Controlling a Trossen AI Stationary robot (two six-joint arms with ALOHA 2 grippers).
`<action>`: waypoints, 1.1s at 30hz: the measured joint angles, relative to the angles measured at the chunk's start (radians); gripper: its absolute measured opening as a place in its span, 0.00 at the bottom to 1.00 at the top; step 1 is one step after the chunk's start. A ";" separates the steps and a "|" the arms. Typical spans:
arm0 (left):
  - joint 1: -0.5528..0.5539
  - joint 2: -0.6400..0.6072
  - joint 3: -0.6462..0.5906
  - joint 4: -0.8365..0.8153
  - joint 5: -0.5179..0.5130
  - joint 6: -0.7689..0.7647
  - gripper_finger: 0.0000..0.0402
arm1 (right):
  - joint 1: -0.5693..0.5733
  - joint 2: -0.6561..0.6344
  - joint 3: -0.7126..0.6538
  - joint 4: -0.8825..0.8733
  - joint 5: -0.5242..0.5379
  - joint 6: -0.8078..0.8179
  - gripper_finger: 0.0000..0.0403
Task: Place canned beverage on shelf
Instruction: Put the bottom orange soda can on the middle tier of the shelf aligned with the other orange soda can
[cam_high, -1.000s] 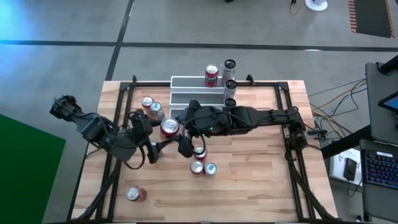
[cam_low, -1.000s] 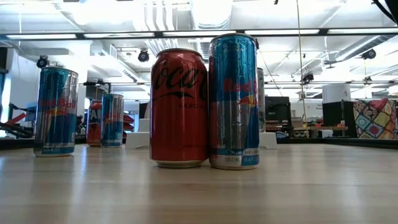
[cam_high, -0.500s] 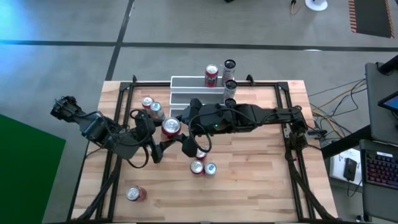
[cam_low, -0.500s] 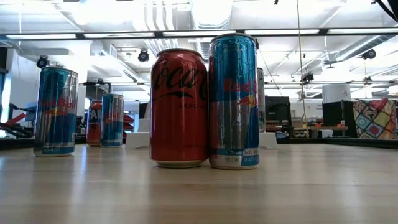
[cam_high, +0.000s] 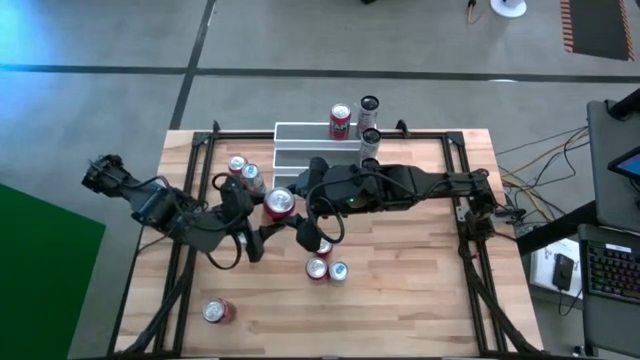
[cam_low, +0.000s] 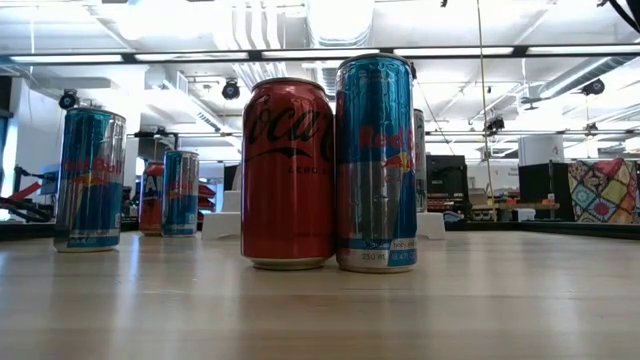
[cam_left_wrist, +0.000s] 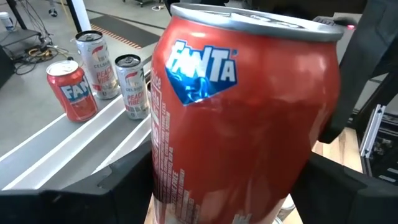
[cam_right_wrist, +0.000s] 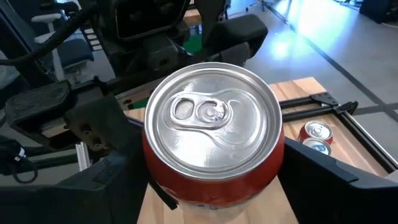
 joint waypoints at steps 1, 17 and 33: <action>0.004 0.000 -0.001 0.002 0.003 0.009 0.72 | 0.000 -0.005 0.000 -0.013 -0.001 -0.001 0.75; 0.391 -0.003 -0.187 0.459 0.421 0.381 0.72 | 0.016 -0.266 0.000 -0.536 0.260 0.147 0.90; 0.966 0.254 -0.512 1.213 1.165 0.592 0.72 | -0.055 -0.328 0.000 -0.694 0.530 0.162 0.90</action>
